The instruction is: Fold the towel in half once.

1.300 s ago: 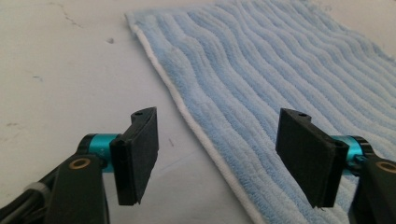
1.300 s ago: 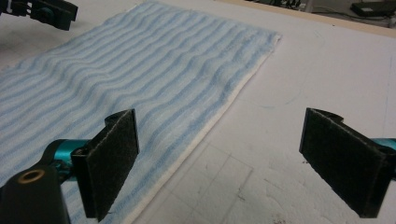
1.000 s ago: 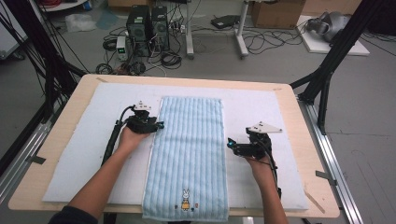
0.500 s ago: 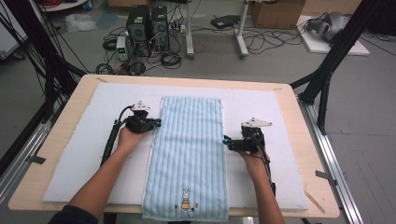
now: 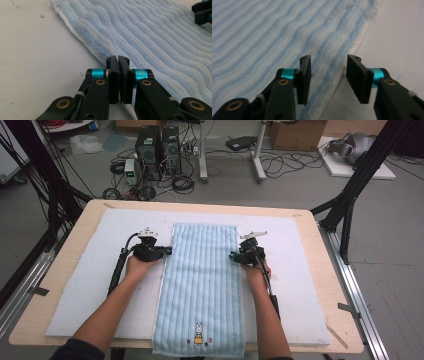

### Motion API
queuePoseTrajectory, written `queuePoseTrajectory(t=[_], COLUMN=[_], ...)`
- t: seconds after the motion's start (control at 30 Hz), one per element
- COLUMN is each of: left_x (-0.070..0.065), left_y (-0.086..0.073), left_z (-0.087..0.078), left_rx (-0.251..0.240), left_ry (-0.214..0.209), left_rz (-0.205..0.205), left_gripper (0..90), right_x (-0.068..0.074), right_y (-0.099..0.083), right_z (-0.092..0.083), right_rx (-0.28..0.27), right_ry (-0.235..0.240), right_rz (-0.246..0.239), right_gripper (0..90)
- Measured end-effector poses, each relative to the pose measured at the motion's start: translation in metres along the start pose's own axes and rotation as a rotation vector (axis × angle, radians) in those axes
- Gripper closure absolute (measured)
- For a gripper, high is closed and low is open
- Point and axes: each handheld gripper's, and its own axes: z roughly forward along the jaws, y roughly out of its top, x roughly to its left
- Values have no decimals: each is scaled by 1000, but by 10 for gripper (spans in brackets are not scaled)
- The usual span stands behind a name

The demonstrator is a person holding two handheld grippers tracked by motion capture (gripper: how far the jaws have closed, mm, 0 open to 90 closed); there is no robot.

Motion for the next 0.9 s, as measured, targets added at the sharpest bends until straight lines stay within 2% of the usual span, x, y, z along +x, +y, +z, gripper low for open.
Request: queuePoseTrajectory(t=[0.07, 0.1, 0.17, 0.2, 0.23, 0.27, 0.37, 0.5, 0.63, 0.8, 0.9], left_x=[2, 3, 6, 7, 8, 10, 11, 11, 9, -3, -12], left_y=[0, 1, 2, 3, 4, 6, 15, 21, 22, 28, 23], left_z=[0, 0, 1, 1, 2, 3, 6, 2, -7, -23, -31], left_rx=[-7, -15, -8, -13, -20, -19, -58, -111, -104, -130, -154], left_ry=[-7, -9, -8, -2, -8, -13, -3, -17, -39, -60, -66], left_rz=[-16, -25, -28, -25, -41, -54, -73, -99, -62, -4, 33], left_gripper=[872, 873, 875, 876, 876, 876, 876, 876, 876, 875, 875], right_x=[0, 1, 4, 3, 2, -1, -6, -10, -8, 0, 3], right_y=[2, 3, 7, 8, 9, 10, 14, 17, 17, 13, 7], right_z=[1, 2, 4, 4, 5, 5, 4, 0, -11, -30, -41], right_rx=[-2, 3, 11, 16, 4, -4, -57, -105, -125, -167, -180], right_ry=[16, 10, -14, -24, -34, -40, -66, -58, -26, 14, 26], right_rz=[-8, -22, -47, -43, -40, -27, -2, 36, 12, -19, -38], right_gripper=[799, 850, 861, 863, 864, 864, 863, 863, 863, 863, 863])
